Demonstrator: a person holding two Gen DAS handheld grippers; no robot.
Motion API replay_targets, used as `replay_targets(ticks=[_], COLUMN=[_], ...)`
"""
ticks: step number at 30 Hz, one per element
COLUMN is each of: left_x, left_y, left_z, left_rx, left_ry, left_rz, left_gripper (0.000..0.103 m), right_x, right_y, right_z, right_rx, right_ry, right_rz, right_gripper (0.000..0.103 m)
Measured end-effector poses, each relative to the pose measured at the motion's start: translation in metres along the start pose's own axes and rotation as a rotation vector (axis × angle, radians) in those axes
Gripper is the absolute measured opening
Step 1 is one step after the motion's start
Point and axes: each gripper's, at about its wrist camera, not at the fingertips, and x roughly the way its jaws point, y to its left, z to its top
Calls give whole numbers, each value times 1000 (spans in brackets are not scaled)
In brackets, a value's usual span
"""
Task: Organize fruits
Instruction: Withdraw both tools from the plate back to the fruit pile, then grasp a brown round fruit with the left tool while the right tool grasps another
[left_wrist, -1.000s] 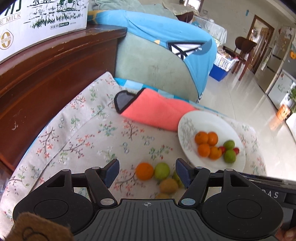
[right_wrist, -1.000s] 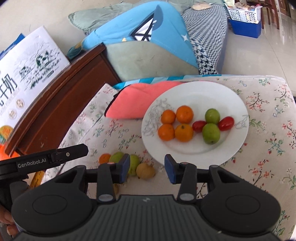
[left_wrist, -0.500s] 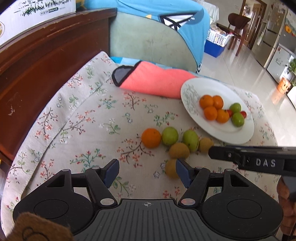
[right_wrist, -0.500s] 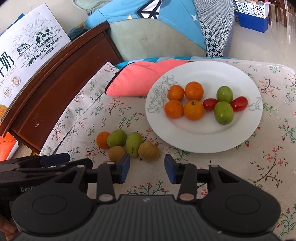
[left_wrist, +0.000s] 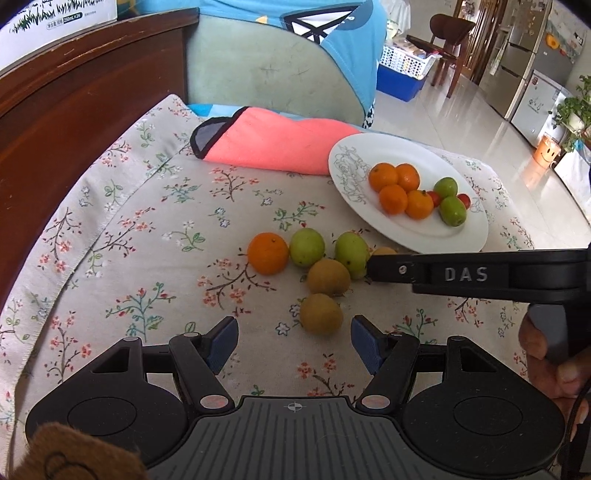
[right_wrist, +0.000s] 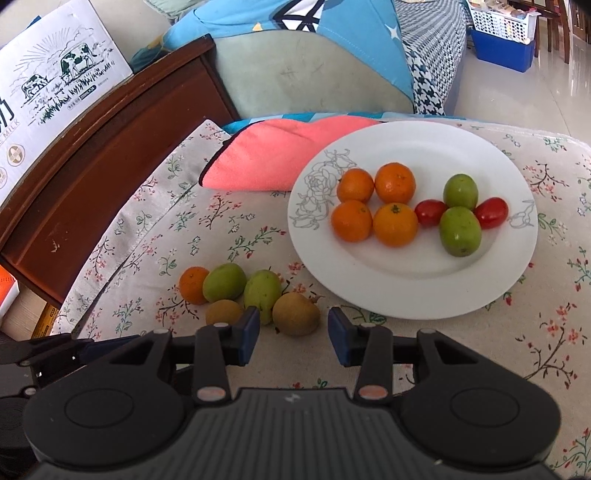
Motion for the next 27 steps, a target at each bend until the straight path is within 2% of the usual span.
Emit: replay_targets(ticks=[15,18,20,27], left_x=[13,15,17,17], left_y=[-10,-10,-10,-15], left_z=[-3,-3,-4,-6], left_rx=[31,26,27,66], left_ry=[-23,-23,-25,-38], left_rz=[-1,-1,-5,4], left_gripper=[66,62,56,36], right_x=[5,5,5,5], right_y=[6,6,5,5], right_z=[0,-1,-1,-2], right_rx=[-31,-29,-28,-37], right_ry=[-1,-1,-2,2], right_rz=[-12,-14,-13,-10], right_gripper=[42,42,42,30])
